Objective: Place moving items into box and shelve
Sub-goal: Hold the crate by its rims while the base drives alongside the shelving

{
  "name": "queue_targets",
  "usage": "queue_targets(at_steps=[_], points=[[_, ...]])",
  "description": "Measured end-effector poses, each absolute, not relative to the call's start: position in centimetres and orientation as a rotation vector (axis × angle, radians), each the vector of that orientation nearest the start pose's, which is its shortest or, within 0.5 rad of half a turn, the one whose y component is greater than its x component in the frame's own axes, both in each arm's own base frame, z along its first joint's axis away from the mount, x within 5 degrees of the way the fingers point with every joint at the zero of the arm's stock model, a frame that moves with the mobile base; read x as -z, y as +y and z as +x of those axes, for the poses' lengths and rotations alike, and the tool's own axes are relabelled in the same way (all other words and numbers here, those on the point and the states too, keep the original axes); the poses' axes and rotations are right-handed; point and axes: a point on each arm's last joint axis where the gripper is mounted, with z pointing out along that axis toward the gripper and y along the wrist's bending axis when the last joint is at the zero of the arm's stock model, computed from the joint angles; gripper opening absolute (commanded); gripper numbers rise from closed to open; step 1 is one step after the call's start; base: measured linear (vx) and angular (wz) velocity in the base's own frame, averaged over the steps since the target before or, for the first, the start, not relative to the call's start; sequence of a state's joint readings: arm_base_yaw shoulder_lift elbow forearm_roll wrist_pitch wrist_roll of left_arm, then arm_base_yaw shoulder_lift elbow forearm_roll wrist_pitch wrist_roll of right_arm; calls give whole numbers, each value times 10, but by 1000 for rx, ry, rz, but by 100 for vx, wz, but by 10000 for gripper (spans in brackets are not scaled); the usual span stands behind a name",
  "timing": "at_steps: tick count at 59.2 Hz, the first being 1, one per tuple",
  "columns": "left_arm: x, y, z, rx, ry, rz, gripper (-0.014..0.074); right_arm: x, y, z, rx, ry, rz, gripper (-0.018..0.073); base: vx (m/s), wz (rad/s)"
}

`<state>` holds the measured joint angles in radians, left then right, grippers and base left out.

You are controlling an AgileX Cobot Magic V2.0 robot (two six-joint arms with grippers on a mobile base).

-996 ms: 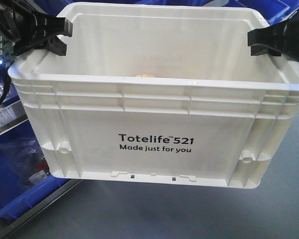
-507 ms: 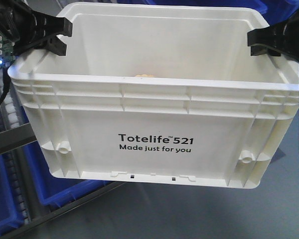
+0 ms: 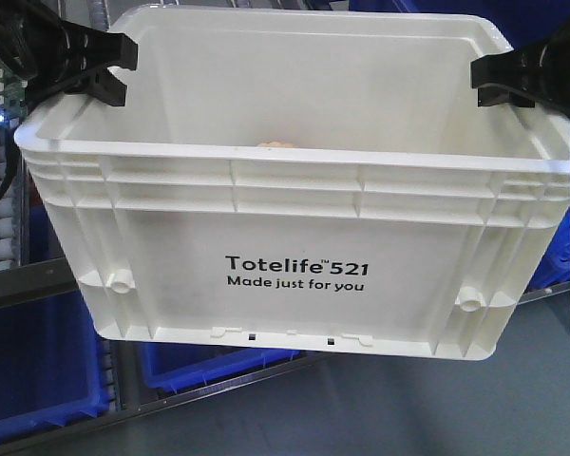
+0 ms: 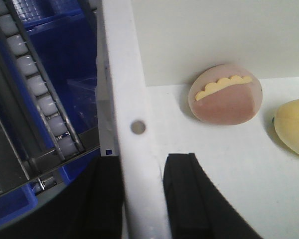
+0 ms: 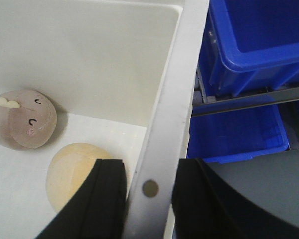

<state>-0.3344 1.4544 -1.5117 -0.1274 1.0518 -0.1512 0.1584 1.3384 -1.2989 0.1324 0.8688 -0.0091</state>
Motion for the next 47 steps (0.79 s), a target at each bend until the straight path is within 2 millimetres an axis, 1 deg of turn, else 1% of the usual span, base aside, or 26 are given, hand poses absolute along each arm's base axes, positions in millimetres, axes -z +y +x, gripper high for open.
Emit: queue_targets(at_steps=[47], points=[[-395, -110, 286, 368, 2497, 198, -6, -374, 54, 279, -231, 2391, -146, -6, 7, 13]])
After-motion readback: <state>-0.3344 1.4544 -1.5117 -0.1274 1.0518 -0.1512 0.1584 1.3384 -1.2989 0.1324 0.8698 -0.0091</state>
